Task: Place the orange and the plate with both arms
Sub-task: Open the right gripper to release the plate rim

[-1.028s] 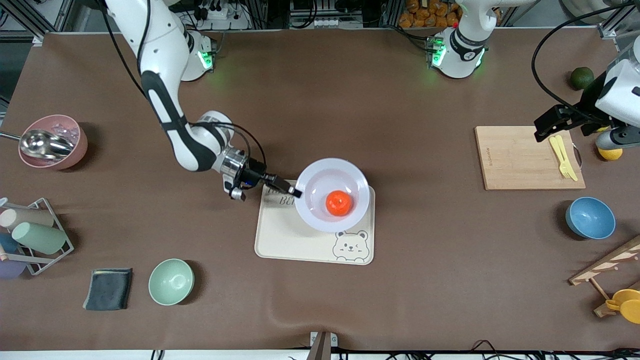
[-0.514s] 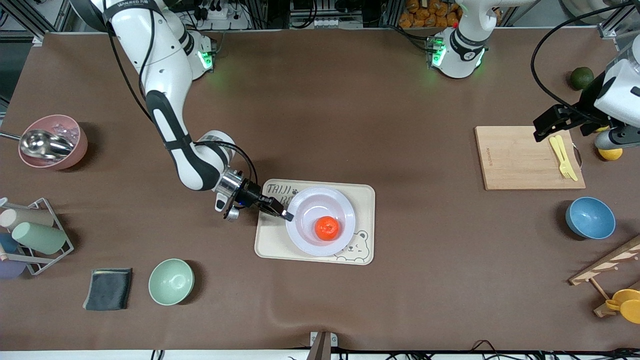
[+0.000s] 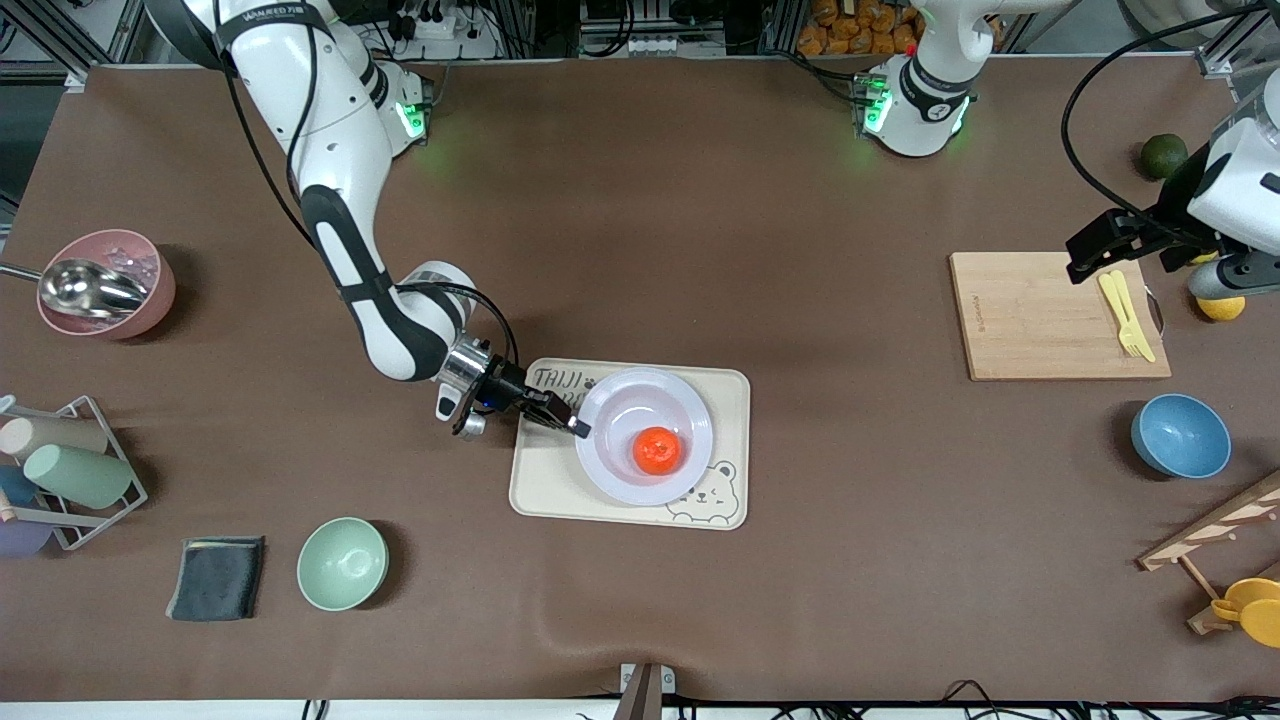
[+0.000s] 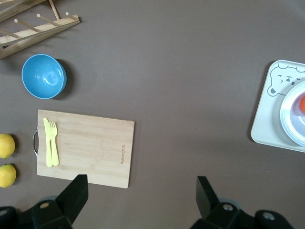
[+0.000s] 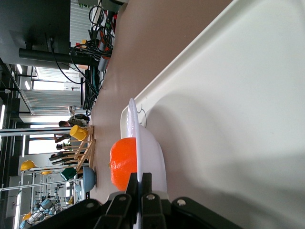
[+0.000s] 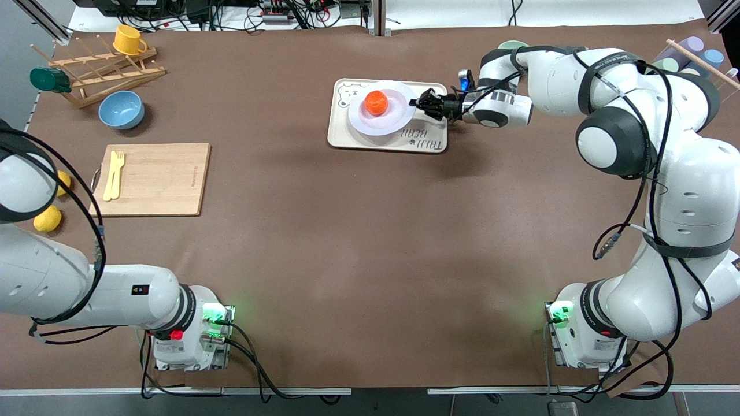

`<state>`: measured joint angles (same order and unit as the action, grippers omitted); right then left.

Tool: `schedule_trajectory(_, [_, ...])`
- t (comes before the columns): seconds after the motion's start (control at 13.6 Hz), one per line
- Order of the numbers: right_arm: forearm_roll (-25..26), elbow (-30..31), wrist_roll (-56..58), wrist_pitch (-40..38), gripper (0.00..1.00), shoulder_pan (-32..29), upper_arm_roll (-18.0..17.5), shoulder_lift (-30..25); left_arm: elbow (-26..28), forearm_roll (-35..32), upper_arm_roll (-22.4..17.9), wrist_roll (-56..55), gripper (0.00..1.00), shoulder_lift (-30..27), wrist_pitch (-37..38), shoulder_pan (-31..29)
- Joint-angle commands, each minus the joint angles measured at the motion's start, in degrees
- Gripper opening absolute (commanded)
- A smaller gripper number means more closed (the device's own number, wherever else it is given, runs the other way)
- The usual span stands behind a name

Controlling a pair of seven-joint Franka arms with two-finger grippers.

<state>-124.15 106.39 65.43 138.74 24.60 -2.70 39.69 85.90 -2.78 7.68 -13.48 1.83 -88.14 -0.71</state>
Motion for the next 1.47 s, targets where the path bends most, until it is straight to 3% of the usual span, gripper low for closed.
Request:
schedule_trajectory(0.0, [0.9, 0.0, 0.4, 0.2, 0.37, -0.2, -0.3, 0.1, 0.4, 1.0, -0.1, 0.9, 1.0, -1.0, 0.7, 0.1])
schedule_trajectory(0.15, [3.0, 0.1, 0.3, 0.2, 0.49, -0.8, -0.3, 0.0, 0.3, 1.0, 0.1, 0.8, 1.0, -0.9, 0.7, 0.2])
schedule_trajectory(0.44, [4.8, 0.4, -0.1, 0.4, 0.5, -0.9, -0.2, -0.1, 0.2, 1.1, 0.4, 0.6, 1.0, -1.1, 0.7, 0.2])
schedule_trajectory(0.81, [14.0, 0.8, -4.7, 0.3, 0.49, -3.2, -0.2, -0.8, 0.0, 0.3, 0.8, 1.0, 1.0, -1.2, 0.8, -0.1])
schedule_trajectory(1.17, [27.3, 1.4, -17.0, -0.1, 0.5, -5.3, -0.2, -4.0, 0.0, 0.9, 0.7, 1.1, 1.0, -1.2, 0.9, 0.1])
schedule_trajectory(1.39, [42.0, 1.4, -29.1, -4.0, 0.52, -9.3, -0.2, -7.3, 0.1, 0.9, 0.5, 1.2, 1.0, -1.2, 1.0, 0.1])
